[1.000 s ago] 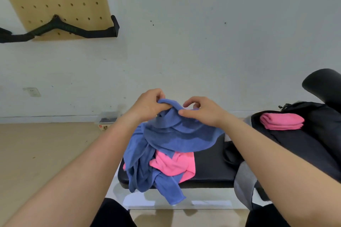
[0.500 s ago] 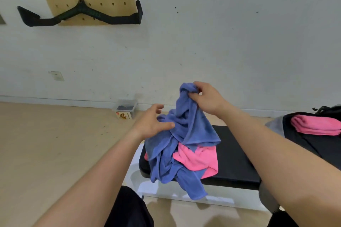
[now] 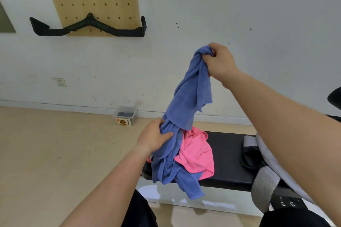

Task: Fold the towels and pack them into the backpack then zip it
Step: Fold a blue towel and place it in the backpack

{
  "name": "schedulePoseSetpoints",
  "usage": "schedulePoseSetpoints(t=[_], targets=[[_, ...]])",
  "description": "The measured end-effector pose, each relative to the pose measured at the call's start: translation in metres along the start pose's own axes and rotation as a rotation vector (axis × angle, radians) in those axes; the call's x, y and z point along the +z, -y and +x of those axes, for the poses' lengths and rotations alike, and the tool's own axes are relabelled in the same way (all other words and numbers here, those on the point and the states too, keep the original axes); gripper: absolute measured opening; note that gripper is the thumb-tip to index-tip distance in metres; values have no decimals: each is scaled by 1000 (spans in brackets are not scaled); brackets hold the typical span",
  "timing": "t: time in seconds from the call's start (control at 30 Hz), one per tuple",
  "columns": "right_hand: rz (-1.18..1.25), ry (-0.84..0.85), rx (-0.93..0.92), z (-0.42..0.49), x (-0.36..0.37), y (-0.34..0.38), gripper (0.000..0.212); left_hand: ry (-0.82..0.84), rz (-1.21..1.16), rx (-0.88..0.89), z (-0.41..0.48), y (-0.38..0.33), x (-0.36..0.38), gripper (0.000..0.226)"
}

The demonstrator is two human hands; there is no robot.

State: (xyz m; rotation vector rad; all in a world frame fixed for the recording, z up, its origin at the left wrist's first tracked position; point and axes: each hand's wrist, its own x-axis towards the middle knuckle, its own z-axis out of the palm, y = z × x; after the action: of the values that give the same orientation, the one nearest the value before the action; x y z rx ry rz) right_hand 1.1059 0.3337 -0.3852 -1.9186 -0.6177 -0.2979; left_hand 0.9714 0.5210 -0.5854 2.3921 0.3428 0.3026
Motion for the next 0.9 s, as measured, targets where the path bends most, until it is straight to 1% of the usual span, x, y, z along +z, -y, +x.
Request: schedulePoseSetpoints(t=[0.13,0.3,0.4,0.5,0.6,0.73,0.8,0.9], targets=[[48,-44,-17,-4,-4,1,21,-146,-12,-18,-6,-10,-13,19],[163,-97,9,-4,-16,9,24,-316,-182,-30,-5,-25,-41,16],[197,-120,29,-1,-24,17,25,-375,-243,-10,1,-37,-56,13],[192,-107,44,-2,-28,18,25,-384,-254,21,7,-54,-66,10],[167,-96,40,-5,-35,13,24,-371,-255,74,12,-75,-70,12],[163,-114,36,-7,-58,13,23,-388,-261,122,23,-110,-78,7],[186,-120,35,-9,-71,14,24,-389,-261,140,26,-126,-79,9],[169,-91,62,-20,-85,5,24,-320,-235,192,20,-139,-62,10]])
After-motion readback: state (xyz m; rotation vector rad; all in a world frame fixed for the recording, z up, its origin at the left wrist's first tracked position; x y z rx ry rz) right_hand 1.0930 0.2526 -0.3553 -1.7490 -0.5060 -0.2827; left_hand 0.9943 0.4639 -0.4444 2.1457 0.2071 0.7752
